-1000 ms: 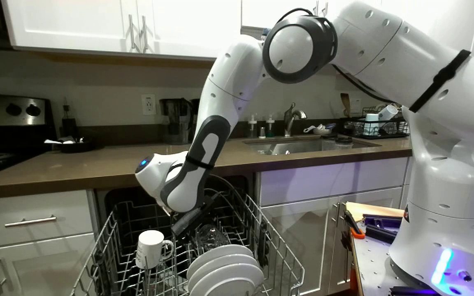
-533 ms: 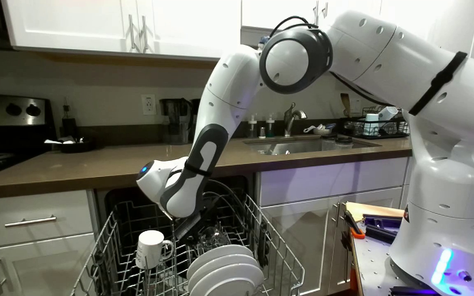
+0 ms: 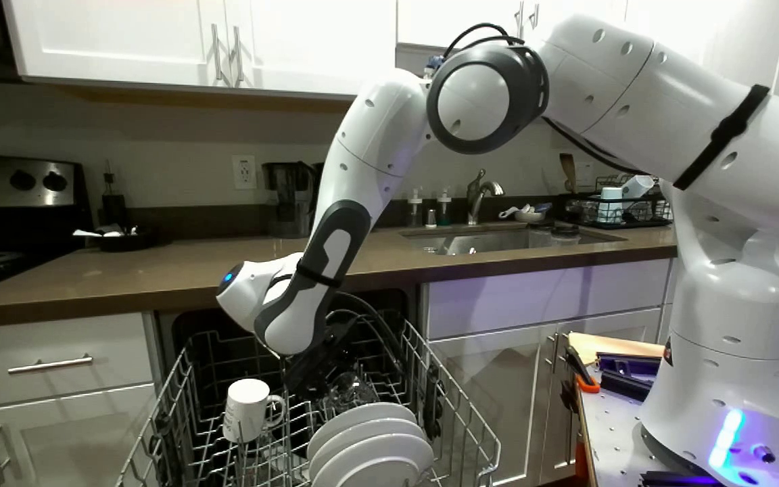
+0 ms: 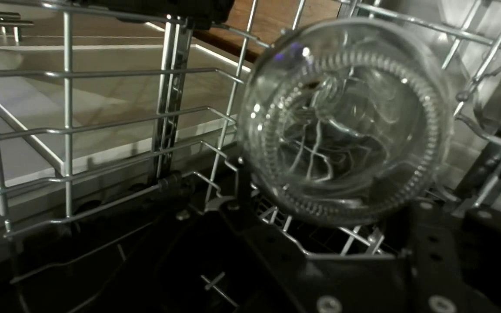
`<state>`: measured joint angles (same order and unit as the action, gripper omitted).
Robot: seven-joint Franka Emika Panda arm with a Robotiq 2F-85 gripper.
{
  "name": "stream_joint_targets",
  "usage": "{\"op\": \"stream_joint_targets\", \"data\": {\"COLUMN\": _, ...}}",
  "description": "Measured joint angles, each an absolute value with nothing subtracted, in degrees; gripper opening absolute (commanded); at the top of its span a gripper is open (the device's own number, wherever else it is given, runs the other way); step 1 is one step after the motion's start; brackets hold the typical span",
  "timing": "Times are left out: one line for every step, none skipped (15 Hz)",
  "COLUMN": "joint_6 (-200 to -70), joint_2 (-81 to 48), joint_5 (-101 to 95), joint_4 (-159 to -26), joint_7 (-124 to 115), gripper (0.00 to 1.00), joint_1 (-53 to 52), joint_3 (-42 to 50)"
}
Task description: Move the glass jar to the left side of the dishwasher
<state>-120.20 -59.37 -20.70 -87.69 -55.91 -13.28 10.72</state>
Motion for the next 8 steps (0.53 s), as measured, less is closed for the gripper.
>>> {"op": "stream_joint_targets", "data": {"joint_6": -119.8, "joint_2": -59.4, "joint_5": -20.7, "joint_4": -87.7, "joint_7": -56.1, "gripper": 0.99, "joint_1": -13.5, "joint_3": 10.7}}
{"op": "stream_joint_targets", "data": {"joint_6": -119.4, "joint_2": -59.4, "joint_5": -20.7, "joint_4": -87.7, "joint_7": -56.3, "gripper": 1.00, "joint_1": -13.7, "joint_3": 10.8}}
{"op": "stream_joint_targets", "data": {"joint_6": -119.1, "joint_2": -59.4, "joint_5": -20.7, "joint_4": -87.8, "joint_7": -56.5, "gripper": 1.00, "joint_1": -13.9, "joint_3": 10.8}}
{"op": "stream_joint_targets", "data": {"joint_6": -118.8, "joint_2": -59.4, "joint_5": -20.7, "joint_4": -87.9, "joint_7": -56.6, "gripper": 1.00, "joint_1": -14.0, "joint_3": 10.8}}
{"op": "stream_joint_targets", "data": {"joint_6": -118.5, "joint_2": -59.3, "joint_5": -20.7, "joint_4": -88.0, "joint_7": -56.7, "gripper": 1.00, "joint_1": -14.1, "joint_3": 10.9}}
{"op": "stream_joint_targets", "data": {"joint_6": -118.3, "joint_2": -59.3, "joint_5": -20.7, "joint_4": -88.1, "joint_7": -56.7, "gripper": 1.00, "joint_1": -14.2, "joint_3": 10.9}}
{"op": "stream_joint_targets", "data": {"joint_6": -118.2, "joint_2": -59.2, "joint_5": -20.7, "joint_4": -88.2, "joint_7": -56.7, "gripper": 0.99, "joint_1": -14.2, "joint_3": 10.9}}
{"op": "stream_joint_targets", "data": {"joint_6": -118.2, "joint_2": -59.1, "joint_5": -20.7, "joint_4": -88.5, "joint_7": -56.7, "gripper": 0.93, "joint_1": -14.3, "joint_3": 10.9}}
